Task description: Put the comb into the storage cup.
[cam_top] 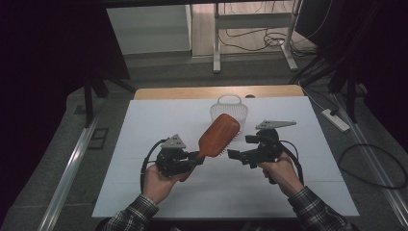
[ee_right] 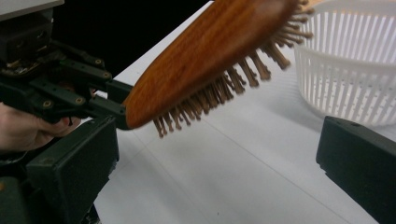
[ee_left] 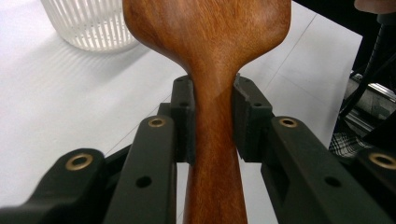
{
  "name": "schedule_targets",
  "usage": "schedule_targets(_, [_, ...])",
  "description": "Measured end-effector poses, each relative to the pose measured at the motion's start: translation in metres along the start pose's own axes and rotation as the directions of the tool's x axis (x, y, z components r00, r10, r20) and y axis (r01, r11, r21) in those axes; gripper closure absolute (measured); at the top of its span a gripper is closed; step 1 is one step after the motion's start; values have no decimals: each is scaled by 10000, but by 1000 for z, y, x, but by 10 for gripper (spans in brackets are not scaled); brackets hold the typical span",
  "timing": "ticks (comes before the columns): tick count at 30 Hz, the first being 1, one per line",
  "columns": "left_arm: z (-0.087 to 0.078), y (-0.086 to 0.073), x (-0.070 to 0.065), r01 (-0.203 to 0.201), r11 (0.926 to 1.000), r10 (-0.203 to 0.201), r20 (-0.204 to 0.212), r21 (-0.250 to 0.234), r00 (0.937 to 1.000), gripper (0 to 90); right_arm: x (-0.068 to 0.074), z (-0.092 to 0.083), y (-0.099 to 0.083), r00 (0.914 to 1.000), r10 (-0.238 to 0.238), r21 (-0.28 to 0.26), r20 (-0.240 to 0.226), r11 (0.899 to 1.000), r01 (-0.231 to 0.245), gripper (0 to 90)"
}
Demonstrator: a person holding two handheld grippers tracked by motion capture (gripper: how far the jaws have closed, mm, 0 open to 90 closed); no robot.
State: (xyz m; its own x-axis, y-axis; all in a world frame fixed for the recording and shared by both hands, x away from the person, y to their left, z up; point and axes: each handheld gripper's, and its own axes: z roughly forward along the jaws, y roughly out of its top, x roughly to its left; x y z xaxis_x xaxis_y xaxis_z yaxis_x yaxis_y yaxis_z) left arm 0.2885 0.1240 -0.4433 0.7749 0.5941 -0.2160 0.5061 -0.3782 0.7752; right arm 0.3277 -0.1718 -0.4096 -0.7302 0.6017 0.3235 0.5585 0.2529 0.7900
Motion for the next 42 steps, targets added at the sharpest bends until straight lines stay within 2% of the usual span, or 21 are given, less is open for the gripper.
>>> schedule_targets(8, [0,1,-2,-105,9999,105,-12,-98,9999,720,6,15,11,9994,140,221,305,9996,-147,0])
schedule_targets(13, [0,1,-2,-114,9999,114,11,-126,9999,720,7,26,16,9986,-44,356,532,9994,25,0])
schedule_targets(21, [0,1,-3,-142,9998,142,-5,-169,9999,720,6,38,22,9981,555,264,278,9981,-563,0])
schedule_targets(28, [2,1,-5,-164,9996,163,-22,-211,9999,720,5,48,24,9939,1099,382,52,9932,-1100,0])
schedule_targets(32, [4,1,-7,-221,9996,220,-61,-146,9997,720,4,50,25,9929,1190,343,46,9923,-1191,61])
schedule_targets(37, [9,-1,-3,-215,9997,216,-125,85,9997,720,3,49,23,9913,1318,332,-69,9908,-1315,194])
schedule_targets(38, [11,-1,-3,-212,9997,214,-126,123,9997,721,2,48,23,9888,1483,248,-151,9887,-1479,230])
schedule_targets(40, [12,-1,-4,-244,9995,248,-182,198,9995,721,-4,45,22,9773,2049,27,-534,9788,-2050,310])
schedule_targets(42, [14,0,-4,-284,9993,289,-194,258,9994,721,-8,42,21,9672,2384,-65,-876,9708,-2399,354])
